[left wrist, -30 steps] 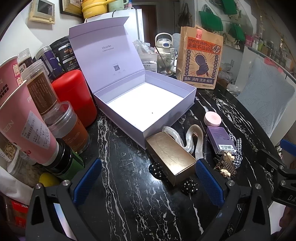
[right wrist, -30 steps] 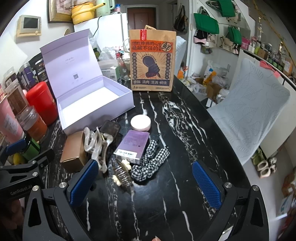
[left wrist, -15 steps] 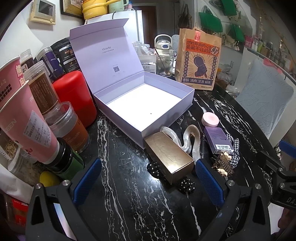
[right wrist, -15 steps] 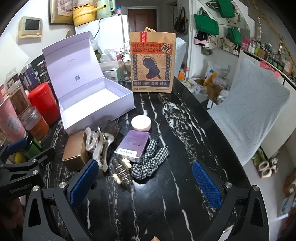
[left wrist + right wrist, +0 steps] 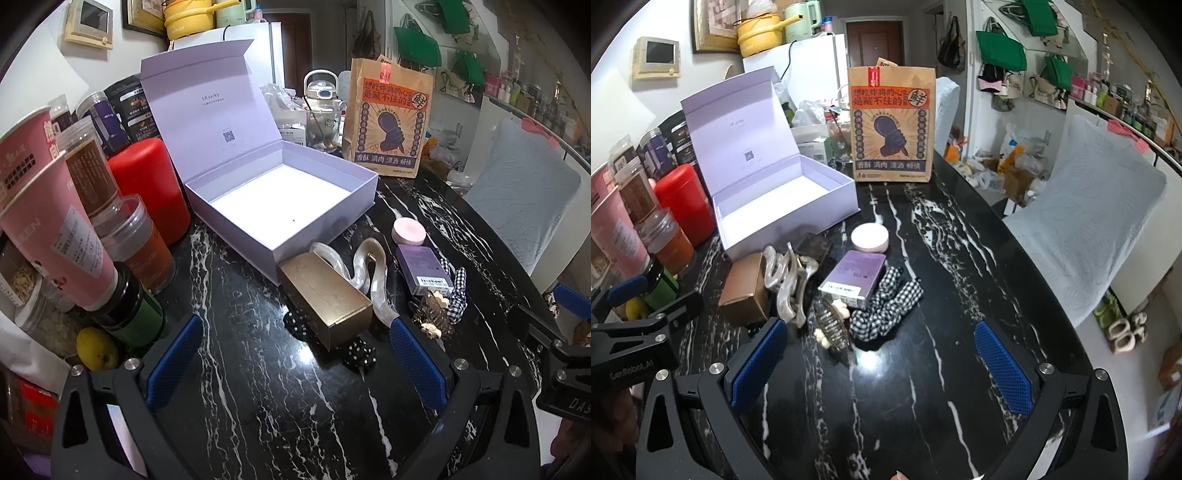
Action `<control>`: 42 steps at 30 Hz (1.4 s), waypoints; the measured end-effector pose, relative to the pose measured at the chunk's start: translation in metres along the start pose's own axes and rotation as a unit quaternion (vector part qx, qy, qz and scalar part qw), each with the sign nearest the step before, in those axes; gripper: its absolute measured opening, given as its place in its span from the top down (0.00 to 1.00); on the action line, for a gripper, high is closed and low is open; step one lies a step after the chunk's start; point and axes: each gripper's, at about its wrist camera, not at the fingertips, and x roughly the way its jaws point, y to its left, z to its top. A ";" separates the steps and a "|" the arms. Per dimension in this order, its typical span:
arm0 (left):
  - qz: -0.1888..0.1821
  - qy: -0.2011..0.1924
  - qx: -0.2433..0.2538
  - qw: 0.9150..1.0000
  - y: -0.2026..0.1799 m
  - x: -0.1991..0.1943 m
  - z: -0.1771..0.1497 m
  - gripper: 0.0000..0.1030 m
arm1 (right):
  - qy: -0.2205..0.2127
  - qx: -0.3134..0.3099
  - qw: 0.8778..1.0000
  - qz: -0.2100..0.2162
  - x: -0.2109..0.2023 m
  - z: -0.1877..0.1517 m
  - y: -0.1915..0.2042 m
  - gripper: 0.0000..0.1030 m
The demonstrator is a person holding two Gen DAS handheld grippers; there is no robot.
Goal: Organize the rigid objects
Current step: 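Move the left tool toward the gold rectangular box, then grasp the gold box with the left tool while the right tool grasps the clear claw clip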
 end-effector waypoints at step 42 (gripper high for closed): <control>-0.026 0.109 -0.010 0.994 -0.021 0.100 0.014 0.37 | 0.085 0.007 0.996 0.031 0.084 0.001 -0.023 0.00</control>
